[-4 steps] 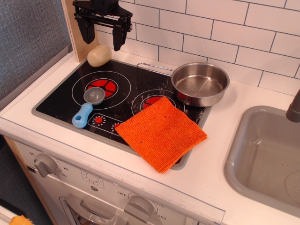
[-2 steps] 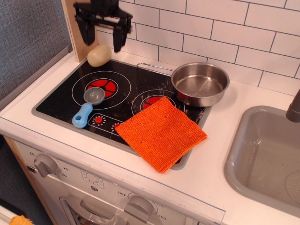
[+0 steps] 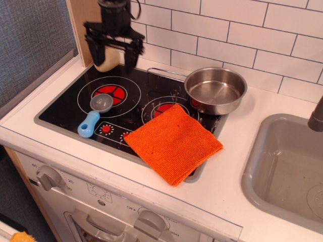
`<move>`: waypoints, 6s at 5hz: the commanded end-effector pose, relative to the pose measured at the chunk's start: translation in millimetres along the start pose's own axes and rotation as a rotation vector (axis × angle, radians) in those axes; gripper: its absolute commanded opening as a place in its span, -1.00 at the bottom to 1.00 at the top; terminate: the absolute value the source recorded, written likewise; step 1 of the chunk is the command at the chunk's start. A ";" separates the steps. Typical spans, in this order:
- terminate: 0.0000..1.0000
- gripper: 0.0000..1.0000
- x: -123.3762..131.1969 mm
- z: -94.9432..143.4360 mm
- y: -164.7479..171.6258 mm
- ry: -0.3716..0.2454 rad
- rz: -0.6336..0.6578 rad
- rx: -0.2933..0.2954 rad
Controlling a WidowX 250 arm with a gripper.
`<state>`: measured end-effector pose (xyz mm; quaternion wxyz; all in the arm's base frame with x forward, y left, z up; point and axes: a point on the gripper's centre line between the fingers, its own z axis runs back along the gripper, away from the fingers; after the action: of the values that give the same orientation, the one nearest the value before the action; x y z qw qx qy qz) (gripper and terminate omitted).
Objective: Put the pan onto the orange cloth.
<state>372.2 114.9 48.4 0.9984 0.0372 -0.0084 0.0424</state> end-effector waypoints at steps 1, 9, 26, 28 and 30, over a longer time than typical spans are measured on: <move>-1.00 1.00 -13.2 47.8 -84.0 -0.152 -0.245 0.007; -1.00 -1.00 3.8 19.2 -185.2 -0.199 -0.404 -0.090; -1.00 -1.00 -96.0 51.7 -127.5 -0.119 -0.568 -0.125; -1.00 -1.00 -102.0 59.9 -154.0 -0.131 -0.650 -0.153; -1.00 1.00 -100.9 49.9 -146.2 -0.053 -0.587 -0.110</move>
<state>282.9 -47.9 72.6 0.9681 -0.0195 -0.0046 -0.2496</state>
